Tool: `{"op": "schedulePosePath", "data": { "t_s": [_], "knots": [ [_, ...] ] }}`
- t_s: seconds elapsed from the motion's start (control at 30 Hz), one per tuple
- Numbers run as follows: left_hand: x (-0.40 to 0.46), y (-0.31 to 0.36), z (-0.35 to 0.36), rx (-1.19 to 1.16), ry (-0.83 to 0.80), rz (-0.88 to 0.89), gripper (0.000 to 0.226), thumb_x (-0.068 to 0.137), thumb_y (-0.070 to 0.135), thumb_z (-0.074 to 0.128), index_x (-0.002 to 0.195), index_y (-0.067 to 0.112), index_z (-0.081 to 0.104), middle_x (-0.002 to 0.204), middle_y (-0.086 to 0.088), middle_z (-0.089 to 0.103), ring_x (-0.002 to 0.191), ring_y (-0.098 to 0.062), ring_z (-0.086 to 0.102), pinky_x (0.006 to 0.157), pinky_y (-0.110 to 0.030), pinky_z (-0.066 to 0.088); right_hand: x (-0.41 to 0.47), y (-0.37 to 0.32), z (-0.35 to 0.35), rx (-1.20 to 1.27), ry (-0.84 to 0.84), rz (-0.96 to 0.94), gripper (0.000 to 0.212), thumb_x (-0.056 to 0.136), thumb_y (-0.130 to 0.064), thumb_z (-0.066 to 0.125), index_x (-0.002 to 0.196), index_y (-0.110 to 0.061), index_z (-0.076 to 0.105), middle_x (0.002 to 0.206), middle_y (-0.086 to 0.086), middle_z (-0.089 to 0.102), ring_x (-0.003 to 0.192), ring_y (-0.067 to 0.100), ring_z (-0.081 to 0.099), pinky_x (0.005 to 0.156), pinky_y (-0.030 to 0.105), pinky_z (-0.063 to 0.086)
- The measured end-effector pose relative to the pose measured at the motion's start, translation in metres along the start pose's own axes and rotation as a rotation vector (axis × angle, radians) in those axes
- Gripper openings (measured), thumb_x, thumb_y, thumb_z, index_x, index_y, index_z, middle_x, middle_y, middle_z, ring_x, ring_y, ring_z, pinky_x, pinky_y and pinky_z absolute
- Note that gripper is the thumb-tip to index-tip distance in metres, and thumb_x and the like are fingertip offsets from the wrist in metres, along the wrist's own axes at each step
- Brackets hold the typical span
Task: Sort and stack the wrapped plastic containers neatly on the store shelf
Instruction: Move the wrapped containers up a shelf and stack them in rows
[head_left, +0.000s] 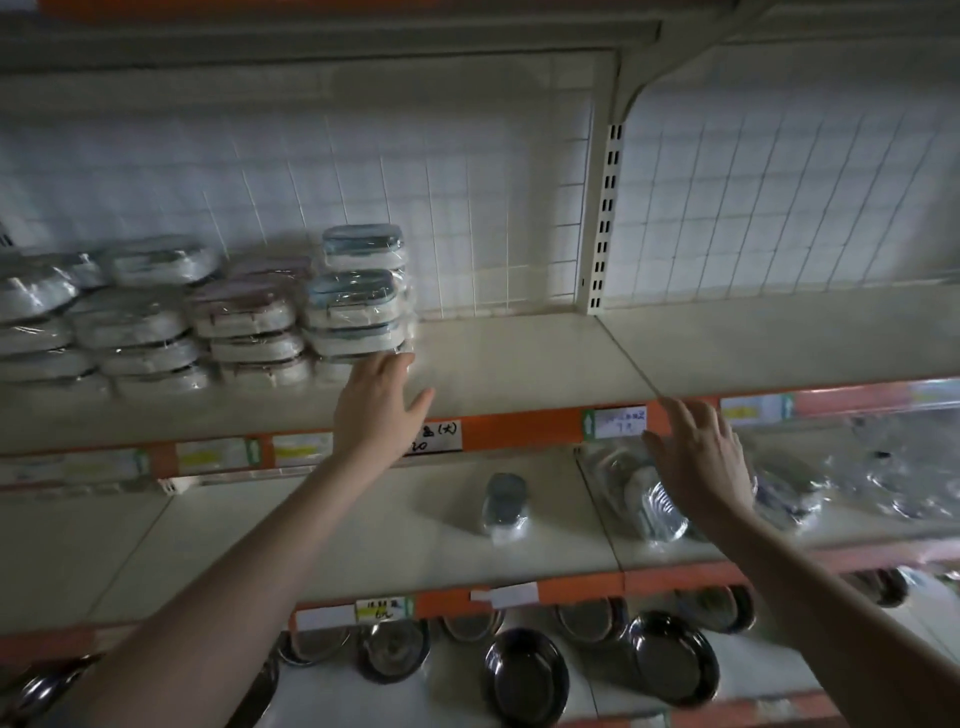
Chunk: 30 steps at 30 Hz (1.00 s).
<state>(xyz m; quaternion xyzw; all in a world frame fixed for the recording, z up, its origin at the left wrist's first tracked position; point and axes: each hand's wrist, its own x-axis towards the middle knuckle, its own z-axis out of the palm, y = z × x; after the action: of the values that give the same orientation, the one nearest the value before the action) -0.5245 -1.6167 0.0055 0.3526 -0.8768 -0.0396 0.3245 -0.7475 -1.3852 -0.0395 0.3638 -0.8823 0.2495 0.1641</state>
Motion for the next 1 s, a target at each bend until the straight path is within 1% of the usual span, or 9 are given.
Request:
{"op": "schedulePosePath", "data": {
  "t_s": [0.07,0.13,0.27,0.33,0.43,0.53,0.77,0.9,1.0],
  "knots": [
    [-0.011,-0.002,0.005,-0.023,0.0,0.011,0.045,0.084,0.033,0.06,0.116,0.001,0.061,0.117,-0.017,0.06,0.111,-0.038,0.053,0.092,-0.045,0.046,-0.015,0.002,0.002,0.031,-0.007,0.026,0.041,0.085,-0.022,0.064,0.123,-0.008,0.056,0.115,0.02,0.054,0.105,0.04,0.05,0.086,0.044,0.04],
    [-0.023,0.0,0.01,-0.066,0.0,0.031,0.052,0.082,0.041,0.049,0.112,0.0,0.062,0.114,-0.017,0.061,0.109,-0.038,0.055,0.09,-0.046,0.048,-0.031,0.005,0.007,0.045,-0.006,0.031,0.038,0.084,-0.021,0.065,0.12,-0.009,0.057,0.111,0.02,0.056,0.101,0.04,0.052,0.085,0.044,0.04],
    [-0.049,0.008,0.025,-0.088,0.03,0.141,0.037,0.085,0.022,0.066,0.114,-0.001,0.06,0.116,-0.017,0.059,0.112,-0.036,0.054,0.095,-0.043,0.045,-0.063,0.019,0.019,0.045,-0.052,0.075,0.037,0.085,-0.021,0.064,0.119,-0.01,0.056,0.114,0.018,0.055,0.104,0.038,0.05,0.085,0.043,0.04],
    [-0.064,0.013,0.033,-0.11,0.011,0.174,0.039,0.088,0.027,0.058,0.118,0.001,0.058,0.119,-0.014,0.058,0.115,-0.033,0.053,0.098,-0.038,0.043,-0.077,0.028,0.025,0.024,-0.084,0.09,0.042,0.085,-0.023,0.064,0.124,-0.01,0.055,0.117,0.018,0.055,0.105,0.038,0.05,0.086,0.044,0.041],
    [-0.086,0.022,0.047,-0.162,-0.027,0.159,0.049,0.088,0.038,0.044,0.12,0.004,0.058,0.123,-0.011,0.056,0.119,-0.029,0.051,0.1,-0.033,0.04,-0.092,0.045,0.032,0.011,-0.121,0.095,0.047,0.083,-0.022,0.065,0.127,-0.011,0.053,0.118,0.018,0.055,0.103,0.038,0.052,0.084,0.045,0.043],
    [-0.104,0.031,0.067,-0.142,-0.054,0.15,0.051,0.087,0.04,0.043,0.121,0.004,0.058,0.124,-0.011,0.056,0.12,-0.028,0.051,0.099,-0.031,0.039,-0.099,0.062,0.039,0.037,-0.142,0.13,0.048,0.081,-0.02,0.068,0.125,-0.01,0.053,0.118,0.019,0.055,0.102,0.04,0.052,0.082,0.046,0.043],
    [-0.122,0.063,0.128,-0.06,-0.136,0.023,0.053,0.084,0.041,0.041,0.115,0.003,0.06,0.118,-0.013,0.059,0.112,-0.031,0.054,0.091,-0.04,0.048,-0.086,0.128,0.064,0.079,-0.203,0.144,0.05,0.083,-0.021,0.066,0.129,-0.009,0.051,0.123,0.02,0.053,0.107,0.039,0.05,0.087,0.046,0.041],
    [-0.123,0.082,0.171,-0.024,-0.17,-0.003,0.051,0.084,0.04,0.044,0.112,0.001,0.061,0.113,-0.014,0.061,0.107,-0.032,0.057,0.087,-0.039,0.05,-0.069,0.171,0.086,0.084,-0.27,0.152,0.052,0.085,-0.026,0.064,0.131,-0.009,0.047,0.125,0.02,0.051,0.11,0.038,0.049,0.089,0.047,0.04],
    [-0.12,0.096,0.203,-0.013,-0.162,-0.047,0.039,0.082,0.026,0.066,0.111,0.001,0.062,0.111,-0.014,0.062,0.105,-0.033,0.057,0.084,-0.041,0.051,-0.056,0.195,0.104,0.105,-0.309,0.13,0.056,0.084,-0.027,0.065,0.134,-0.011,0.044,0.127,0.018,0.048,0.111,0.038,0.048,0.088,0.045,0.041]
  ]
}}
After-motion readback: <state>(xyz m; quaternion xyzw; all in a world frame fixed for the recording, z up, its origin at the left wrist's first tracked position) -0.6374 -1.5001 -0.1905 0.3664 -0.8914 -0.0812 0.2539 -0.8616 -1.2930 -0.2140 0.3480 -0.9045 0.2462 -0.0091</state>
